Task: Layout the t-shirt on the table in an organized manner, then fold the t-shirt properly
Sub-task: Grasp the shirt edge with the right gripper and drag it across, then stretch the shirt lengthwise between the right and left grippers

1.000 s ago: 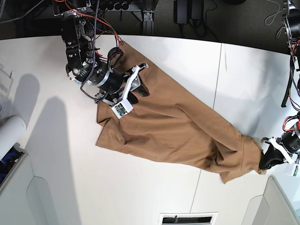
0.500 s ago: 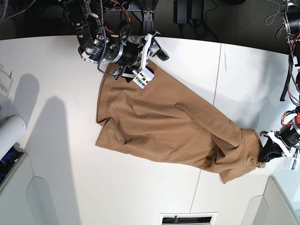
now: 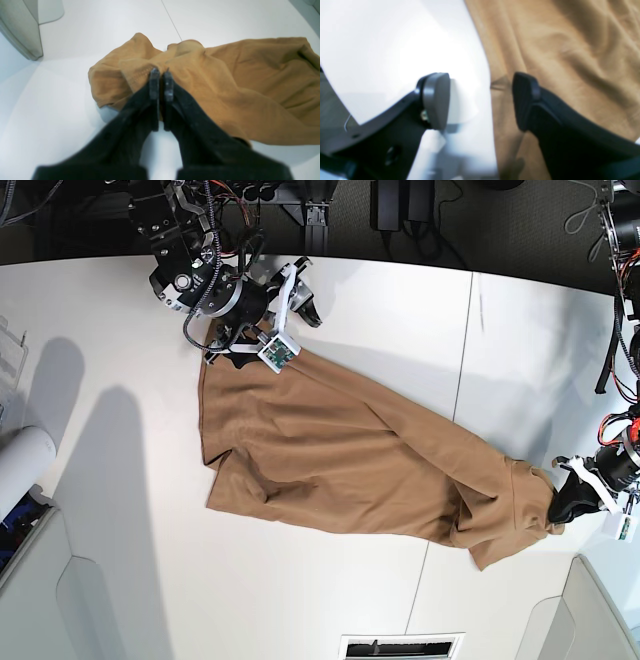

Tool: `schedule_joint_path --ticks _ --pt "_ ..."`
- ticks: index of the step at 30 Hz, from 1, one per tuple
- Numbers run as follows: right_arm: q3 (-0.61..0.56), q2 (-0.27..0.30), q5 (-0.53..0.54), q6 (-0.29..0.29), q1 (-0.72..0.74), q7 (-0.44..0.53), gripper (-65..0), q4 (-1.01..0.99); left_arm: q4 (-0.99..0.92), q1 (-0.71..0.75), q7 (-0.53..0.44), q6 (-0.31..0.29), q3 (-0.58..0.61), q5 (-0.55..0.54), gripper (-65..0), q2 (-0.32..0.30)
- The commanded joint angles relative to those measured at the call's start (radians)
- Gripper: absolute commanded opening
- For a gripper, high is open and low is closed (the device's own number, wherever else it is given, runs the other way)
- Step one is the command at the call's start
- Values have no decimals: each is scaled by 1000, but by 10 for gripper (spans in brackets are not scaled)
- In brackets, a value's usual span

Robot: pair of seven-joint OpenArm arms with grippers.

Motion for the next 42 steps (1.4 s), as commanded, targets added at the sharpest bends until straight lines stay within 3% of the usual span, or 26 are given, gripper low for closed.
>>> schedule_joint_path --ticks 1,5,7,11,15,22,26,29,33,39,42 --pt "3 6 -32 -11 5 -15 -260 4 15 -24 -25 -5 -8 -18 -650 -23" --pt "3 6 -59 -11 11 -7 -262 -14 15 -24 -25 -5 -8 -18 -650 -23" --pt "3 6 -77 -20 10 -5 -296 -16 15 -24 -25 -5 -8 -17 -650 -23" --pt "3 12 -81 -61 10 -5 -507 -16 15 -24 -25 -5 -8 -18 -650 -23" --pt "3 11 -148 -75 10 22 -642 -16 15 -24 -25 -5 -8 -18 -650 -23" --pt "3 11 -165 -75 13 63 -650 -13 15 -13 -25 -5 -8 -22 -650 -23" --pt "3 11 -162 -78 6 59 -650 29 16 -14 -16 -5 -19 -116 -650 -37" --pt "3 11 -149 -78 -22 48 -650 100 17 -13 47 -5 -83 -184 -650 -36" --pt "3 11 -54 -66 -66 39 -650 214 17 -13 144 -5 -201 -287 -650 -36" --pt "2 11 50 -12 -132 24 -650 344 21 42 185 -5 -344 -386 -650 -68" --pt "3 11 45 -10 -168 16 -650 432 58 98 184 -5 -431 -433 -650 -72"
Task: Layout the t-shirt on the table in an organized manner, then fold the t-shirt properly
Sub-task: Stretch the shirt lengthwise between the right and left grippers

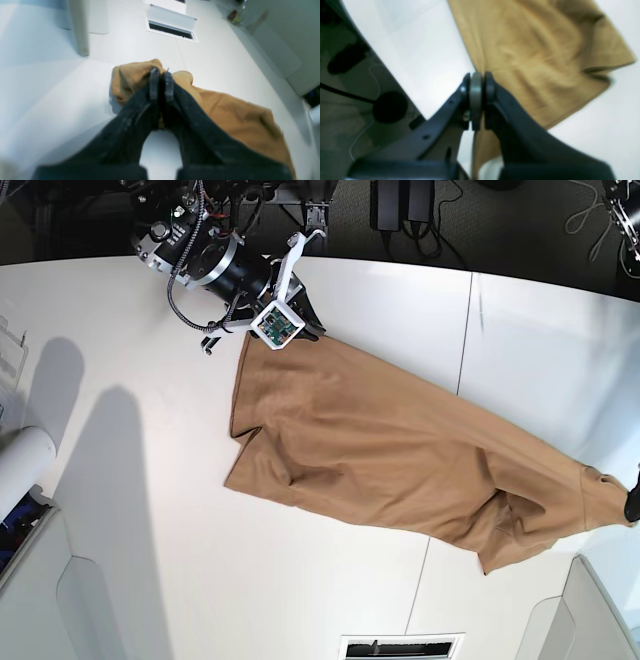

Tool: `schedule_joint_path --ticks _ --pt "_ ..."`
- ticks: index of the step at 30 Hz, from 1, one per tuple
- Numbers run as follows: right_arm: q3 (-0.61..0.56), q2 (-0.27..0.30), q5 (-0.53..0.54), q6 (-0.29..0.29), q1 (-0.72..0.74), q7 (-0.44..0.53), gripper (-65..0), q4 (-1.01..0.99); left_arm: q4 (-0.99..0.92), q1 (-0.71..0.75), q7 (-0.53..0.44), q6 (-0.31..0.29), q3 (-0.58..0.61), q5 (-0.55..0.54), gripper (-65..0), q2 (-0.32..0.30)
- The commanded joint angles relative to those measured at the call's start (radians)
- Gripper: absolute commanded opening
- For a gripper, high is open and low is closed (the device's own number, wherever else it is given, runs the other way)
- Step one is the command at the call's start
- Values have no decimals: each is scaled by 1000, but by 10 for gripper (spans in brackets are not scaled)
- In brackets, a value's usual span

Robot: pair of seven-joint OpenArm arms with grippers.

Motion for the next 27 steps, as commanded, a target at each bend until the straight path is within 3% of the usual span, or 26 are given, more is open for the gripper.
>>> schedule_joint_path --ticks 1,3,5,9,13,16,20,27 --pt "5 0 -9 -15 -2 20 -650 51 50 -13 -38 -7 -32 -57 -650 -32" --pt "18 0 -49 -72 -6 13 -650 102 123 -9 -97 -7 -54 -48 -650 -21" --pt "54 0 -100 -136 -1 13 -650 136 202 -44 -154 -7 -2 27 -650 1" --pt "199 0 -155 -223 56 1 -650 126 228 -202 -214 -7 274 183 -650 99" --pt "389 0 -161 -245 68 -12 -650 91 134 -330 -345 -7 538 405 -650 226" --pt "496 0 -137 -244 68 -14 -650 66 17 -414 -407 0 645 521 -650 295" --pt "565 0 -100 -237 68 -18 -650 35 -62 -474 -408 -1 681 550 -650 340" --pt "571 0 -92 -247 89 32 -650 23 -102 -482 -463 0 681 625 -650 341"
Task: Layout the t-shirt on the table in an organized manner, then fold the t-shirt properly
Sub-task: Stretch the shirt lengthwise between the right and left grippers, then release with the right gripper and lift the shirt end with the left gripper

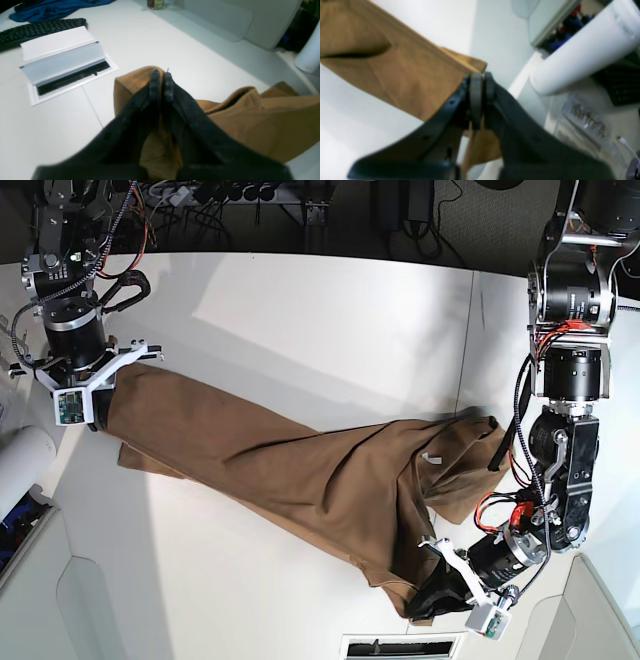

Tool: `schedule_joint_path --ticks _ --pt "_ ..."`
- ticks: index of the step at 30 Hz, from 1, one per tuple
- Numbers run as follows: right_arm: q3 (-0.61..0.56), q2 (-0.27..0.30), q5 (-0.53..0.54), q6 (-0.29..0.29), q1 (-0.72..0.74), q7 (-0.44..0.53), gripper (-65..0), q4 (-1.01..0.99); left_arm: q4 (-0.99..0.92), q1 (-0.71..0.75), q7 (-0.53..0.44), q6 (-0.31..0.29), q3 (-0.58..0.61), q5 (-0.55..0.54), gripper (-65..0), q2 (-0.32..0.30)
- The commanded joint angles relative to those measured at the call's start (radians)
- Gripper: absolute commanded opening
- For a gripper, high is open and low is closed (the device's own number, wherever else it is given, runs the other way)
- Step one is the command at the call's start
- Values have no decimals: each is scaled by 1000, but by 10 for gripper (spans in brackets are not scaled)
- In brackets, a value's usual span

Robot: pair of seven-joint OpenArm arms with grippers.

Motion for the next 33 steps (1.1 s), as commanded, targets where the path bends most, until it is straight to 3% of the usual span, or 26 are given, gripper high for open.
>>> schedule_joint_path --ticks 1,4,7,9,14,16,17,19,21,23,24,26,29,33 --pt "6 6 -3 -24 27 26 -650 3 -19 -34 -39 5 -6 -6 -650 -8" --pt "7 7 -5 -44 87 28 -650 -97 -163 -54 -76 56 -6 -5 -650 1" --pt "10 8 -52 -51 186 54 -650 -256 -320 -111 -135 56 -6 -4 -650 15" --pt "10 16 -69 -85 268 61 -650 -362 -398 -162 -144 57 -6 -3 -650 25" --pt "10 60 -43 -113 452 56 -650 -533 -460 -248 -135 59 -6 41 -650 21" --pt "10 75 1 -109 494 57 -650 -581 -460 -259 -127 86 -6 40 -650 8" --pt "10 77 20 -102 511 57 -635 -602 -461 -259 -126 99 -6 40 -650 0" --pt "10 76 51 -76 532 58 -511 -641 -469 -256 -126 106 -6 39 -639 -11" --pt "8 76 100 -55 547 57 -336 -677 -475 -248 -125 106 -6 38 -514 -13" --pt "8 76 121 -47 543 51 -227 -684 -475 -236 -118 105 -6 27 -391 -13" --pt "8 76 125 -47 541 44 -217 -682 -475 -232 -103 105 -6 11 -351 -11" --pt "8 76 127 -47 541 33 -218 -681 -475 -232 -46 99 -6 -27 -338 -11" --pt "8 76 139 -32 535 22 -218 -666 -471 -232 23 -6 -6 -110 -338 -22" --pt "8 67 224 5 486 -24 -218 -619 -441 -214 169 -6 -6 -267 -338 -68"
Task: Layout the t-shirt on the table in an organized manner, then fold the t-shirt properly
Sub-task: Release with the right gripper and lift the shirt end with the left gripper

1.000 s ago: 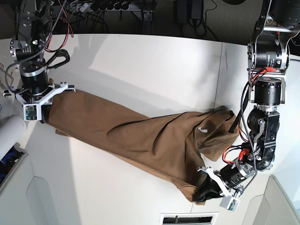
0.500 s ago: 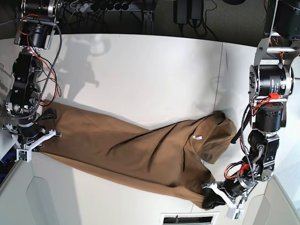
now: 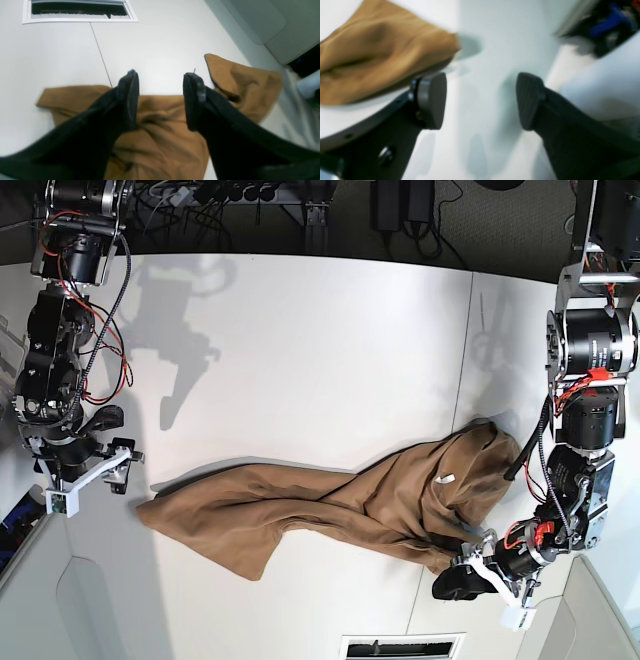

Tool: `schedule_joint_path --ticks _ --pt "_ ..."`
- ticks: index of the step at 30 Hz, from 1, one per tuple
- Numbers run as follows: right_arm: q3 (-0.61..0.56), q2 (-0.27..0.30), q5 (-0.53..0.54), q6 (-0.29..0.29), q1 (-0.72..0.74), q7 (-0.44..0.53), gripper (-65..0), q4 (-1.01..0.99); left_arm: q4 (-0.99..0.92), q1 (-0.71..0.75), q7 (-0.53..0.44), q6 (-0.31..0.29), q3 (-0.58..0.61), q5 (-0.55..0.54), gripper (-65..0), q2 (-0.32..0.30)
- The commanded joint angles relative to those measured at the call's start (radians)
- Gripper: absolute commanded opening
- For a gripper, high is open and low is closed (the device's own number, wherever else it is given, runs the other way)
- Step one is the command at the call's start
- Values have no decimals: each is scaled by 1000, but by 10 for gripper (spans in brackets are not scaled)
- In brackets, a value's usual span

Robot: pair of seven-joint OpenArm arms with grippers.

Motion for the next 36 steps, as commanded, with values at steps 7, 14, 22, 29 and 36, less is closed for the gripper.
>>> schedule_joint_path --ticks 7,14,22,29,36 --pt "5 -58 11 58 -74 73 -218 10 117 103 40 -9 -5 -140 -338 -130" --pt "5 -58 1 34 -76 174 -218 -30 167 283 23 -9 -5 -116 -338 -156" --pt "5 -71 4 35 -77 157 -218 -31 167 351 -164 -9 -5 121 -339 -90" --pt "4 -71 33 35 -79 141 -218 -31 167 431 -49 -9 -5 124 -584 -56" --pt "5 -71 42 66 -79 110 -218 -30 280 581 -3 -9 -5 47 -650 -53"
